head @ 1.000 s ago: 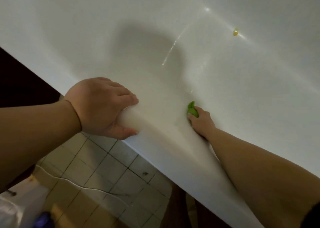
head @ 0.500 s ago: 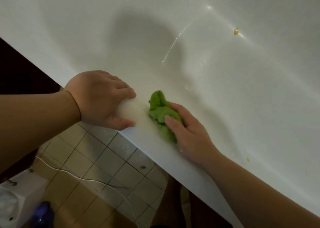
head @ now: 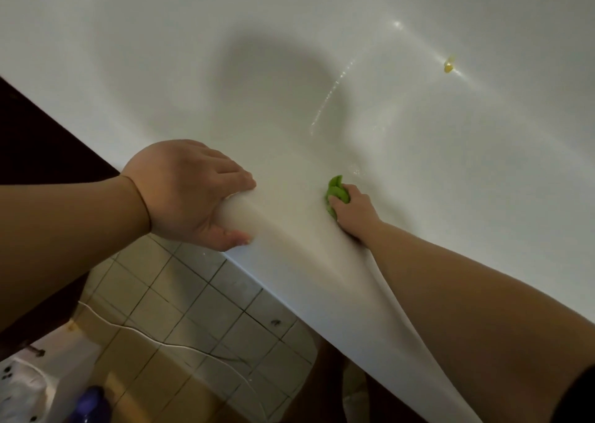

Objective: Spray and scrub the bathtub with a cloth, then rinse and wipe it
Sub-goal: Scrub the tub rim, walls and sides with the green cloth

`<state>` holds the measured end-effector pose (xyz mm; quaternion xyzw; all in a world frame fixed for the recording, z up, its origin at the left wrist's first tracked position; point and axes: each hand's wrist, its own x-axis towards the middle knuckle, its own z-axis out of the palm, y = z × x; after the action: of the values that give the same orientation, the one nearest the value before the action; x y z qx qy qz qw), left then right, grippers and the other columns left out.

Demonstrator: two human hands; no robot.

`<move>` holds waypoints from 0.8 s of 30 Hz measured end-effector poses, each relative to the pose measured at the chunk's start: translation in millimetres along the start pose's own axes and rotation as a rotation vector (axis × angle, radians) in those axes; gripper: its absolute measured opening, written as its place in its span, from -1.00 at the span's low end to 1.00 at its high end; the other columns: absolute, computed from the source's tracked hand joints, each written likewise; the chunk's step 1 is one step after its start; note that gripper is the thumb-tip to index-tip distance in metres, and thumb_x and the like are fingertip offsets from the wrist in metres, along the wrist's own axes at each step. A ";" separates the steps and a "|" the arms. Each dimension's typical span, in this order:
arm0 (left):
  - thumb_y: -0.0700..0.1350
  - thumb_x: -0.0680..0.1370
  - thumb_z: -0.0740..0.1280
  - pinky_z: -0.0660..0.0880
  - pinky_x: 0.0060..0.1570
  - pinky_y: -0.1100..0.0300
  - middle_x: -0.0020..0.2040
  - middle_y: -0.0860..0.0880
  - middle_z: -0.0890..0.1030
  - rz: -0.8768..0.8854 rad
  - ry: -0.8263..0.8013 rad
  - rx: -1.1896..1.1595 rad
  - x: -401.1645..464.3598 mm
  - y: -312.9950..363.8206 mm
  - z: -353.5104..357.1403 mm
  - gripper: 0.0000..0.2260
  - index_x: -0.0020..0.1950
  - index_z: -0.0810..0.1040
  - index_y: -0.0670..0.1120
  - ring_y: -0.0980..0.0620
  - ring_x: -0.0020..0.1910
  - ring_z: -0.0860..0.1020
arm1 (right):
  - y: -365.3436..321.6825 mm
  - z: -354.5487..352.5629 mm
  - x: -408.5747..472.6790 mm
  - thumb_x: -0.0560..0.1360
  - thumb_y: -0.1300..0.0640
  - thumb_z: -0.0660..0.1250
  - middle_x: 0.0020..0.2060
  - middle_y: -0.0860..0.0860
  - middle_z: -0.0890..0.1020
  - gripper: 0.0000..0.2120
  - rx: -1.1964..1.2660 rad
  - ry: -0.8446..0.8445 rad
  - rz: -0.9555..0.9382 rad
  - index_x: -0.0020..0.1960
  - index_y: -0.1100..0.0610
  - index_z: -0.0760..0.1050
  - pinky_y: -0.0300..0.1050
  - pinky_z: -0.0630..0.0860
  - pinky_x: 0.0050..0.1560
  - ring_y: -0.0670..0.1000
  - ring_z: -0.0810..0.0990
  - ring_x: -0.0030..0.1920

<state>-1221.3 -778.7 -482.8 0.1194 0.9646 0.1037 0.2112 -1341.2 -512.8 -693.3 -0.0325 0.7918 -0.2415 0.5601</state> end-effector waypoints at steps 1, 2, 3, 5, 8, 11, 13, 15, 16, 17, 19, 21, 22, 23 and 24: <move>0.50 0.44 0.23 0.64 -0.03 -0.12 0.15 -0.06 0.72 0.000 0.001 0.002 -0.5 -1.7 -0.1 -0.24 0.27 0.66 -0.10 -0.16 0.05 0.71 | -11.5 2.5 -5.9 0.61 -0.15 0.33 0.35 0.13 0.51 -0.43 0.010 0.003 -0.060 0.56 -0.03 0.33 0.02 0.47 0.31 0.18 0.56 0.25; 0.50 0.44 0.23 0.64 -0.04 -0.11 0.15 -0.06 0.72 0.001 0.004 0.007 -1.1 -3.3 -0.2 -0.24 0.27 0.66 -0.10 -0.16 0.04 0.71 | -22.8 4.2 -16.0 0.60 -0.15 0.35 0.32 0.09 0.54 -0.46 0.020 -0.002 -0.129 0.53 -0.05 0.38 -0.03 0.47 0.28 0.13 0.57 0.23; 0.50 0.44 0.24 0.64 -0.05 -0.11 0.14 -0.06 0.72 0.004 0.008 0.012 -1.8 -5.6 -0.2 -0.24 0.27 0.66 -0.11 -0.17 0.03 0.72 | -31.4 4.7 -28.5 0.59 -0.15 0.36 0.29 0.05 0.56 -0.50 0.034 -0.014 -0.200 0.50 -0.09 0.42 -0.05 0.46 0.27 0.08 0.57 0.22; 0.49 0.44 0.24 0.65 -0.07 -0.12 0.14 -0.07 0.72 0.020 0.014 0.020 -3.3 -11.9 -1.1 -0.25 0.26 0.66 -0.11 -0.17 0.02 0.72 | -36.1 0.0 -59.3 0.59 -0.15 0.37 0.23 -0.05 0.56 -0.55 0.065 -0.047 -0.298 0.45 -0.17 0.44 -0.11 0.45 0.26 -0.02 0.55 0.18; 0.49 0.45 0.24 0.66 -0.07 -0.11 0.16 -0.08 0.72 0.043 0.029 0.017 -8.0 -24.8 -3.3 -0.25 0.27 0.67 -0.12 -0.16 0.02 0.73 | -11.4 -13.9 -77.6 0.62 -0.15 0.33 0.20 -0.09 0.57 -0.60 0.028 -0.080 -0.308 0.43 -0.17 0.41 -0.11 0.44 0.25 -0.06 0.55 0.17; 0.47 0.47 0.24 0.67 -0.07 -0.11 0.16 -0.10 0.72 0.071 0.049 0.023 -11.5 -38.6 -4.0 -0.26 0.27 0.67 -0.13 -0.16 0.03 0.73 | 20.9 -15.3 -40.3 0.65 -0.14 0.28 0.29 0.05 0.52 -0.54 -0.092 -0.025 -0.152 0.50 -0.05 0.34 -0.01 0.42 0.33 0.09 0.53 0.27; 0.47 0.49 0.23 0.67 -0.07 -0.12 0.18 -0.11 0.71 0.090 0.062 0.013 -15.2 -48.7 -3.2 -0.26 0.28 0.66 -0.14 -0.16 0.05 0.73 | 21.8 -9.1 -8.8 0.67 -0.14 0.24 0.40 0.17 0.42 -0.44 -0.145 0.010 -0.010 0.59 0.03 0.24 0.02 0.36 0.41 0.21 0.47 0.38; 0.47 0.50 0.22 0.67 -0.05 -0.14 0.21 -0.12 0.70 0.096 0.068 -0.003 -19.4 -59.4 -3.1 -0.25 0.30 0.65 -0.15 -0.17 0.08 0.72 | 6.6 1.3 18.6 0.68 -0.16 0.18 0.51 0.22 0.30 -0.37 -0.189 0.015 0.063 0.66 0.04 0.11 0.09 0.28 0.50 0.28 0.37 0.48; 0.47 0.49 0.23 0.66 -0.03 -0.15 0.22 -0.12 0.69 0.102 0.071 -0.007 -20.1 -65.1 -3.5 -0.24 0.31 0.64 -0.15 -0.17 0.10 0.71 | -6.1 6.9 27.5 0.69 -0.17 0.15 0.53 0.22 0.26 -0.36 -0.215 0.017 0.064 0.67 0.03 0.07 0.14 0.24 0.54 0.29 0.33 0.50; 0.47 0.49 0.23 0.66 -0.02 -0.16 0.23 -0.13 0.69 0.110 0.067 -0.006 -20.7 -70.1 -4.2 -0.24 0.32 0.64 -0.15 -0.17 0.12 0.71 | -21.7 12.9 32.3 0.69 -0.18 0.13 0.53 0.22 0.26 -0.37 -0.234 0.011 0.046 0.67 0.02 0.06 0.16 0.22 0.55 0.30 0.31 0.51; 0.47 0.49 0.22 0.66 0.01 -0.18 0.23 -0.15 0.69 0.124 0.060 0.010 -22.7 -79.0 -7.5 -0.22 0.32 0.63 -0.17 -0.19 0.13 0.70 | -57.1 25.3 32.5 0.68 -0.20 0.14 0.50 0.19 0.31 -0.38 -0.207 -0.025 -0.022 0.66 -0.03 0.12 0.14 0.27 0.53 0.29 0.37 0.48; 0.48 0.51 0.17 0.66 0.03 -0.18 0.23 -0.16 0.69 0.140 0.056 0.024 -24.4 -85.0 -10.3 -0.20 0.32 0.63 -0.18 -0.20 0.12 0.70 | -90.5 31.0 10.2 0.66 -0.21 0.20 0.42 0.13 0.40 -0.42 -0.137 -0.060 -0.124 0.63 -0.09 0.23 0.01 0.34 0.46 0.19 0.46 0.40; 0.49 0.52 0.15 0.66 0.03 -0.18 0.23 -0.16 0.69 0.145 0.048 0.028 -25.1 -87.0 -11.6 -0.20 0.32 0.63 -0.18 -0.20 0.12 0.71 | -101.6 30.4 -8.1 0.65 -0.20 0.23 0.37 0.08 0.44 -0.45 -0.110 -0.066 -0.177 0.60 -0.12 0.27 -0.06 0.35 0.40 0.12 0.49 0.35; 0.49 0.52 0.13 0.66 0.03 -0.17 0.23 -0.16 0.69 0.147 0.043 0.030 -25.3 -88.6 -12.8 -0.19 0.32 0.63 -0.18 -0.21 0.10 0.71 | -108.8 26.9 -30.3 0.64 -0.19 0.27 0.32 0.03 0.47 -0.49 -0.076 -0.068 -0.230 0.57 -0.15 0.32 -0.12 0.35 0.34 0.06 0.50 0.30; 0.50 0.53 0.11 0.66 0.03 -0.17 0.22 -0.16 0.69 0.150 0.040 0.029 -25.1 -90.9 -13.6 -0.19 0.31 0.63 -0.18 -0.21 0.10 0.71 | -111.2 21.5 -54.8 0.63 -0.16 0.30 0.28 -0.03 0.49 -0.52 -0.026 -0.066 -0.282 0.53 -0.18 0.35 -0.18 0.36 0.29 -0.01 0.51 0.26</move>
<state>-1222.0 -874.0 -483.9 0.1922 0.9583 0.1075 0.1820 -1325.9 -600.7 -604.5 -0.1586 0.7636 -0.3064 0.5458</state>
